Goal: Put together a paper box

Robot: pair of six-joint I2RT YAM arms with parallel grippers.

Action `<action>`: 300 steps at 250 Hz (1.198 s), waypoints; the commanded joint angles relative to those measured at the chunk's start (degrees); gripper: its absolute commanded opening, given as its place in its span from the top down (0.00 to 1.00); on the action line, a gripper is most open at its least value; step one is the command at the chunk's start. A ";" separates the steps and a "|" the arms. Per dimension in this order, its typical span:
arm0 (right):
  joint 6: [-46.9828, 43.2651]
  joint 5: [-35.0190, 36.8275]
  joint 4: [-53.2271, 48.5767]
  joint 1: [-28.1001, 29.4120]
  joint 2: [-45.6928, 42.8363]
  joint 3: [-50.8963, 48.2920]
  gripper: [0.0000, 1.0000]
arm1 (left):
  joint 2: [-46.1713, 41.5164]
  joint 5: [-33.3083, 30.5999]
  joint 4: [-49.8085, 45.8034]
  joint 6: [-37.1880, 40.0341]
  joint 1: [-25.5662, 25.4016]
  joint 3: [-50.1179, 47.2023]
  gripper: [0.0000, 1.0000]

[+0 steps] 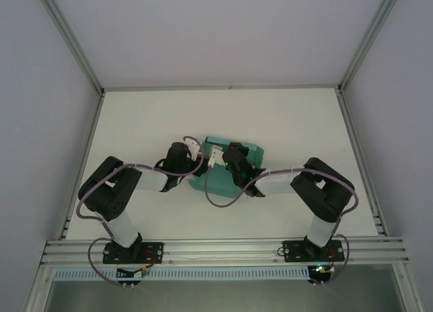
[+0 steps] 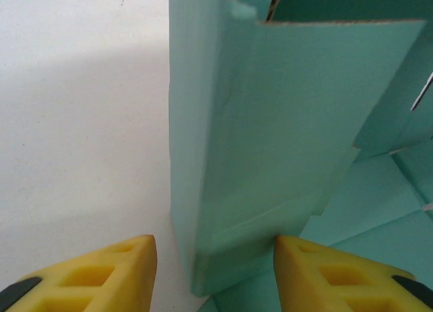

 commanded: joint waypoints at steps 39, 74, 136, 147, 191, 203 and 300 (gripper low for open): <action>0.99 -3.34 -5.17 1.92 2.11 -0.56 1.00 | 2.53 2.80 4.13 -0.96 -0.67 3.81 0.53; 1.89 -3.02 -5.81 2.33 2.10 0.03 1.00 | 3.12 1.70 5.09 -1.72 -1.27 4.77 0.60; 3.63 -3.36 -6.70 2.98 1.36 -0.72 1.00 | 4.03 -1.10 6.95 -3.85 -1.54 5.04 0.67; 3.92 -3.33 -6.94 3.05 1.18 -0.85 1.00 | 4.19 -1.74 7.52 -3.97 -1.49 4.94 0.71; 6.64 -3.28 -8.02 3.10 -0.07 -0.68 1.00 | 4.11 -6.06 6.39 -2.26 -2.39 4.72 0.77; 7.71 -3.32 -9.03 3.09 -0.75 -0.39 1.00 | 3.92 -8.32 6.96 -1.29 -2.99 4.09 0.81; 14.38 -6.36 -13.96 3.08 -3.34 0.69 0.90 | 5.93 -10.44 8.80 1.79 -4.72 4.63 0.95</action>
